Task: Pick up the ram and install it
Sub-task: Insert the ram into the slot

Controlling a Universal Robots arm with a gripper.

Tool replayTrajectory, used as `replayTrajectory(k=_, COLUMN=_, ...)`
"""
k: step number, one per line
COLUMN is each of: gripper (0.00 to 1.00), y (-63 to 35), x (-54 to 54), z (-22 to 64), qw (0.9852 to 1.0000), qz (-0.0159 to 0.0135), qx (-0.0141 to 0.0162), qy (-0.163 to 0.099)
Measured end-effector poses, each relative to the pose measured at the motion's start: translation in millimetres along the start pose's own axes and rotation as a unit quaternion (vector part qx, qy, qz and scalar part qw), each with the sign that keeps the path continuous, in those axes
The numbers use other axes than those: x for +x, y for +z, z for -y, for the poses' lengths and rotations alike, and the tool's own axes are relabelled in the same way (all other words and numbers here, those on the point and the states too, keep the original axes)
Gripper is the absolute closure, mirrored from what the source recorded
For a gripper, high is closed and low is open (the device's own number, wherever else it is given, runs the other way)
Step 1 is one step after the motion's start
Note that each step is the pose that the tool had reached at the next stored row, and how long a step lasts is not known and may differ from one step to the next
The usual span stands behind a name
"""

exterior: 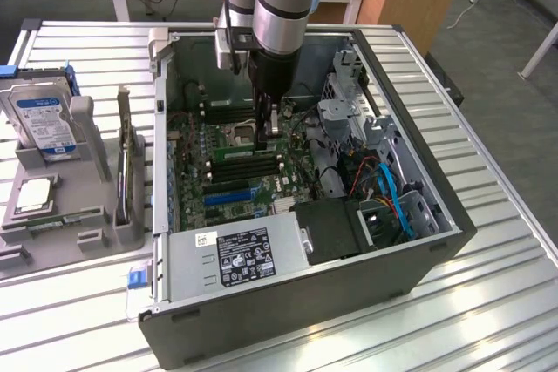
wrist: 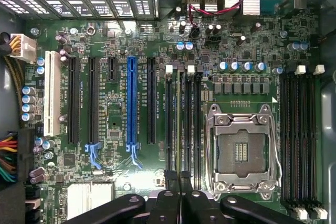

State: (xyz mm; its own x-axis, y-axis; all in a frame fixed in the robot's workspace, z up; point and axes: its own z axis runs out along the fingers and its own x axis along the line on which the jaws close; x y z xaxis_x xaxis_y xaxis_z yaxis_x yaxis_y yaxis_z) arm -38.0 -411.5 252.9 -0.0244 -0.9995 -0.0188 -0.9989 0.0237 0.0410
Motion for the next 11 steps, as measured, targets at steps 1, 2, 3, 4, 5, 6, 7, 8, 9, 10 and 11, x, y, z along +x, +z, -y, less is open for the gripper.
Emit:
replayTrajectory(k=1, gripper=0.88, y=0.0, x=0.0, z=0.0, qw=1.0000, qz=0.0000, qx=0.0000, qy=0.000)
replayTrajectory(k=2, gripper=0.88, y=0.1, x=0.0, z=0.0, qw=1.0000, qz=0.0001, qx=0.0000, qy=0.000)
replayTrajectory(k=3, gripper=0.88, y=0.1, x=0.0, z=0.0, qw=1.0000, qz=0.0001, qx=0.0000, qy=0.000)
replayTrajectory(k=4, gripper=0.88, y=0.1, x=0.0, z=0.0, qw=1.0000, qz=0.0001, qx=0.0001, qy=0.000)
replayTrajectory(k=5, gripper=0.88, y=0.2, x=0.0, z=0.0, qw=1.0000, qz=0.0002, qx=0.0001, qy=0.000)
replayTrajectory(k=6, gripper=0.88, y=0.3, x=0.3, z=0.0, qw=1.0000, qz=0.0003, qx=0.0001, qy=0.000)
replayTrajectory(k=7, gripper=0.88, y=0.2, x=0.6, z=0.1, qw=1.0000, qz=0.0003, qx=0.0001, qy=0.000)
replayTrajectory(k=8, gripper=0.88, y=0.1, x=1.0, z=0.1, qw=1.0000, qz=0.0002, qx=0.0001, qy=0.000)
replayTrajectory(k=9, gripper=0.88, y=0.1, x=1.5, z=0.1, qw=1.0000, qz=0.0001, qx=0.0001, qy=0.000)
replayTrajectory(k=10, gripper=0.88, y=0.1, x=1.9, z=0.1, qw=1.0000, qz=0.0001, qx=0.0001, qy=0.000)
replayTrajectory(k=11, gripper=0.88, y=0.1, x=2.3, z=0.1, qw=1.0000, qz=0.0001, qx=0.0001, qy=0.000)
